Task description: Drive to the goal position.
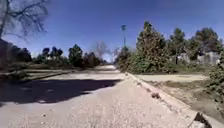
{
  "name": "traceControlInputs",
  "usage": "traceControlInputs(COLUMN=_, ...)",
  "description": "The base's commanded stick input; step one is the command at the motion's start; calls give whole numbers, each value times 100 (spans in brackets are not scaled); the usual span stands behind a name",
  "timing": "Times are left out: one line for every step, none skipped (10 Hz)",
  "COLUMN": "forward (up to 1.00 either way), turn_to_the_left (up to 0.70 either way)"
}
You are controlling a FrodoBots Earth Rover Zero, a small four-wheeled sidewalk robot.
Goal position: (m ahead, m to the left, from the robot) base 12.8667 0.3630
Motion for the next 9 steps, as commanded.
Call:
traceControlInputs(forward=100, turn_to_the_left=0)
traceControlInputs(forward=100, turn_to_the_left=0)
traceControlInputs(forward=100, turn_to_the_left=0)
traceControlInputs(forward=100, turn_to_the_left=0)
traceControlInputs(forward=100, turn_to_the_left=0)
traceControlInputs(forward=100, turn_to_the_left=0)
traceControlInputs(forward=100, turn_to_the_left=0)
traceControlInputs(forward=100, turn_to_the_left=0)
traceControlInputs(forward=100, turn_to_the_left=0)
